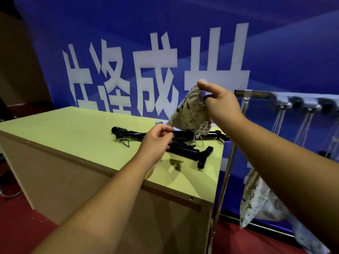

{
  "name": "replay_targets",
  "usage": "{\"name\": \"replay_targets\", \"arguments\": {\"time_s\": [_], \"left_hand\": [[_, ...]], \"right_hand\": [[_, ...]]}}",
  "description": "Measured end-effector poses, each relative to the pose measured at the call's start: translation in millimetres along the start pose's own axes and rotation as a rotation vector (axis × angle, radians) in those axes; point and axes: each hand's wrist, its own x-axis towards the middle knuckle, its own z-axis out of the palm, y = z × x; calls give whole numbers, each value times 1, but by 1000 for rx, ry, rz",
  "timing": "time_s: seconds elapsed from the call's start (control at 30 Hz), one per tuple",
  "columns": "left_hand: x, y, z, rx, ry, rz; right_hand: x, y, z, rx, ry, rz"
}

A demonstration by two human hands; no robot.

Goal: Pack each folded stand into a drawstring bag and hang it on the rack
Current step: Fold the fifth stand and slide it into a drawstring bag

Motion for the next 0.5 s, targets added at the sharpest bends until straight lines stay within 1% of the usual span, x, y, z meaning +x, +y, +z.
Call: {"name": "replay_targets", "arguments": {"time_s": [0.07,0.13,0.2,0.3,0.4,0.5], "left_hand": [[-14,39,9,-38,-98,84],[-30,77,17,-46,-187,129],[-45,109,21,33,-236,145],[-64,142,21,201,-189,169],[-78,159,15,235,-210,167],[-94,171,10,291,-224,174]], "right_hand": [[-8,-20,-7,2,29,-25],[-16,-42,-12,12,34,-38],[-24,-61,-18,18,34,-62],[-34,-88,-26,40,55,-84],[-45,-112,-37,37,106,-114],[-55,-130,-49,-32,170,-120]]}}
